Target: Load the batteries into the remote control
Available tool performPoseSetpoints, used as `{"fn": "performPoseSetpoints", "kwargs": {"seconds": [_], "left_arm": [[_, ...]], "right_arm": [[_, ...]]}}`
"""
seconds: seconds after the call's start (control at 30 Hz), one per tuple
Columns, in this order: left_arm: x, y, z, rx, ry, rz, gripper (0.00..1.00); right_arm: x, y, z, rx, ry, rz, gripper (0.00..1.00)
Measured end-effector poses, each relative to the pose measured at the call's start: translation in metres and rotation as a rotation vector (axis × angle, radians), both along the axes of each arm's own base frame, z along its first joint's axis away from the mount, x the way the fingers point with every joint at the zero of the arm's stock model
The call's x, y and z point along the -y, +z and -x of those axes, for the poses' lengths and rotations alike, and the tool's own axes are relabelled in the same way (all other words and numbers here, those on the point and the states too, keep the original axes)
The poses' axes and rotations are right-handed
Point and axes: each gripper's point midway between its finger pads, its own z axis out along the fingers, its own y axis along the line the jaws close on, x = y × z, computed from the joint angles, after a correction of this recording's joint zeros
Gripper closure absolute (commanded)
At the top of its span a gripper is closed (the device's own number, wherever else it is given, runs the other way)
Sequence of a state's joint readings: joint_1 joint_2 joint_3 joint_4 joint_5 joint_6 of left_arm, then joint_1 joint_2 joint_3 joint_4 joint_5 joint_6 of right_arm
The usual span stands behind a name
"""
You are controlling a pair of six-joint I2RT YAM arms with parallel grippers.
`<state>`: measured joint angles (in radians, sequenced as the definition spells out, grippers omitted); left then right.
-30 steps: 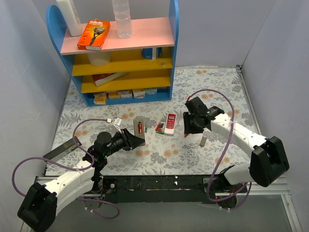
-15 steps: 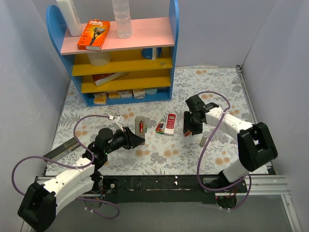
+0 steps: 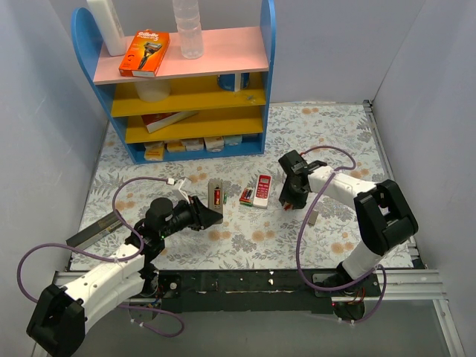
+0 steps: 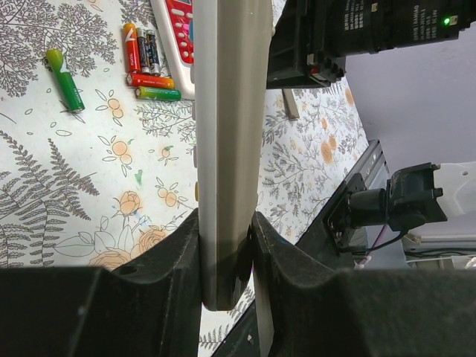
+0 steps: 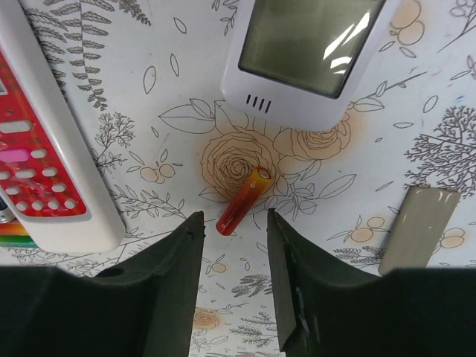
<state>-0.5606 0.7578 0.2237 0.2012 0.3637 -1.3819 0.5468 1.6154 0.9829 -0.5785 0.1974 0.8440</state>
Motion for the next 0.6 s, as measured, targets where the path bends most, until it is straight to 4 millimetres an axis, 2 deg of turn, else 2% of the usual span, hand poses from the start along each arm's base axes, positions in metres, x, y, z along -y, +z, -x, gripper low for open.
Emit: {"fn": "performPoseSetpoints", "kwargs": {"seconds": [0.2,0.4,0.6], "left_arm": [[0.0,-0.001,0.0,0.005,-0.002,-0.005,1.0],[0.0,-0.002,0.0,0.002,-0.003,-0.01,1.0],[0.0,-0.003,0.0,0.0,-0.007,-0.012,1.0]], "right_arm": [[-0.005,-0.012,0.006,-0.026,-0.022,0.027,0.59],[-0.006,-0.013,0.008,-0.021,-0.036,0.045,0.68],[-0.003,-0.013,0.01,-0.016,-0.028,0.076,0.89]]}}
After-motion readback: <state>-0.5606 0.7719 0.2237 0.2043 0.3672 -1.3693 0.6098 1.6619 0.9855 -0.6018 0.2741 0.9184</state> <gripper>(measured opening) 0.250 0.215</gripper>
